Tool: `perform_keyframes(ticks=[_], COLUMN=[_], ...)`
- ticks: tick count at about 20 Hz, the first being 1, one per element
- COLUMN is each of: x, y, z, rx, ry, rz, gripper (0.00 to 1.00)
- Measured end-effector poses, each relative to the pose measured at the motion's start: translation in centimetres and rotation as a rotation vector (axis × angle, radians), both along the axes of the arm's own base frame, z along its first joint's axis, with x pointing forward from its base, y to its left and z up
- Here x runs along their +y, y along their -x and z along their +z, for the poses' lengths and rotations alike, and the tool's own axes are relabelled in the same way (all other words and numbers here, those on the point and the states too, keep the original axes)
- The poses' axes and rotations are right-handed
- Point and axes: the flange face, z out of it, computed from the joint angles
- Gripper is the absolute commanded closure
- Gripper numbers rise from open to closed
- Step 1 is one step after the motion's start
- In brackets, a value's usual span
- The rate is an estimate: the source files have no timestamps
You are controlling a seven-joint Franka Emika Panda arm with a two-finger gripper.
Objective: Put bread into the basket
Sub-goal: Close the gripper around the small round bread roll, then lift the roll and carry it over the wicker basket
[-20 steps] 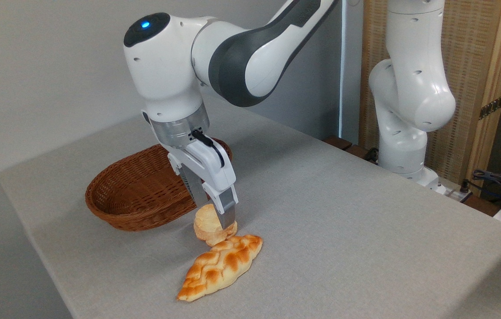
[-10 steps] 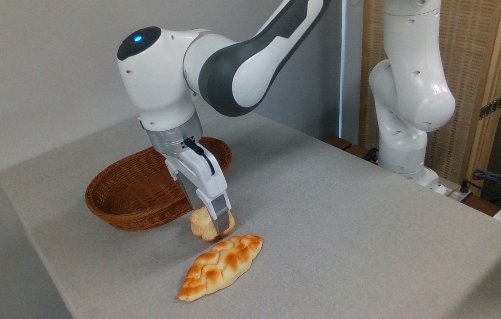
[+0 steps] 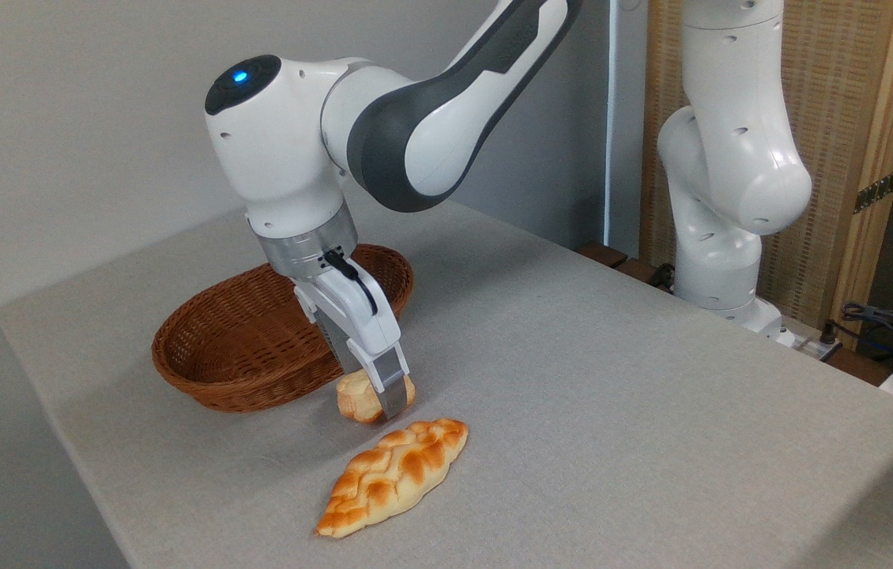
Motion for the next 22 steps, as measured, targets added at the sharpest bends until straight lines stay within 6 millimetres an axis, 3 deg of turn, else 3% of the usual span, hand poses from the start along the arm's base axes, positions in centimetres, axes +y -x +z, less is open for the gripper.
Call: perform_keyframes(ticks=[22], x=[1.1], y=[-0.2], z=[0.5], rx=[-0.01], ry=[0.002], rz=[0.019], gripper=[0.48])
